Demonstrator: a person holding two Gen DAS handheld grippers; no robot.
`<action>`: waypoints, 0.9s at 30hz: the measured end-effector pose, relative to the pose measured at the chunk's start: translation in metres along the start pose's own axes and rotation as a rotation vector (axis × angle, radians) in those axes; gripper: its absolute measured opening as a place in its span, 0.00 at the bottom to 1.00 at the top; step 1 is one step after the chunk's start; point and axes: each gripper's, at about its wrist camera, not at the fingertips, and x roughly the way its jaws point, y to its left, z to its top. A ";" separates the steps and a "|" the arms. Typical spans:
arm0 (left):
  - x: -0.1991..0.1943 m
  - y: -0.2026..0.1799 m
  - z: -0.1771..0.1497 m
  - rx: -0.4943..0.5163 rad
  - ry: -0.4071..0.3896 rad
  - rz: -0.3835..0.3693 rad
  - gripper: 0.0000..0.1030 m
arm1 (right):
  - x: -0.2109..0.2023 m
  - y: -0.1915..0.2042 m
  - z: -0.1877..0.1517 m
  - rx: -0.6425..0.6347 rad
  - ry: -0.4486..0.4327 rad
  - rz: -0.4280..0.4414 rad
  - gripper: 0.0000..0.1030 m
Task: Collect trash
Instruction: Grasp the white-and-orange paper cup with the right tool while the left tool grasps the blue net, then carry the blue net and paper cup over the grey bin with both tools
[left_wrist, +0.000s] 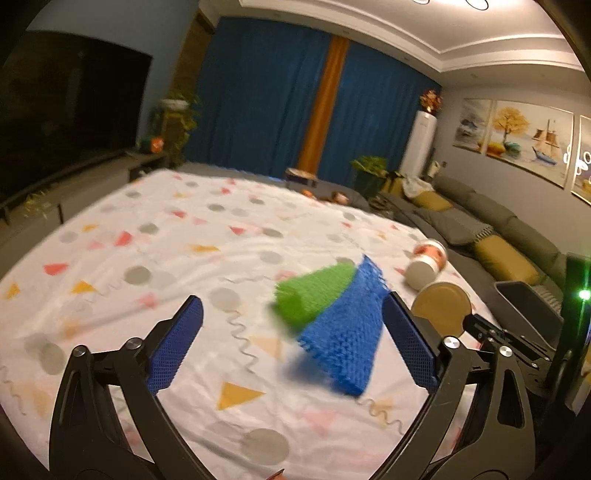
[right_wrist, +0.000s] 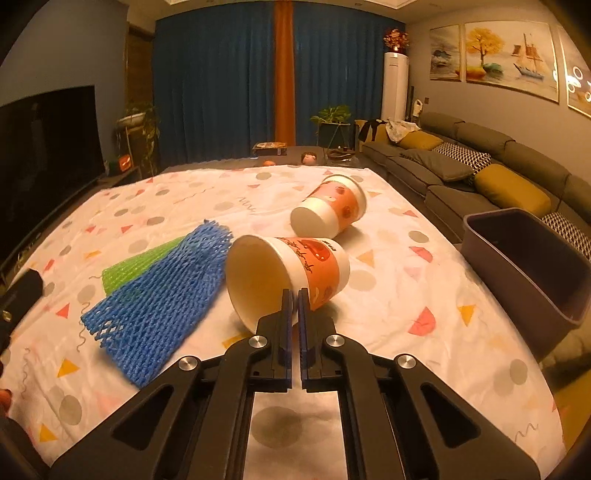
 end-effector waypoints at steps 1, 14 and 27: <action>0.004 -0.001 0.000 -0.002 0.020 -0.017 0.87 | -0.003 -0.002 -0.001 0.005 -0.011 0.003 0.04; 0.058 -0.014 -0.008 0.012 0.267 -0.102 0.40 | -0.019 -0.013 -0.006 0.023 -0.064 0.041 0.04; 0.055 -0.023 -0.011 0.050 0.268 -0.176 0.04 | -0.026 -0.020 -0.008 0.029 -0.073 0.041 0.04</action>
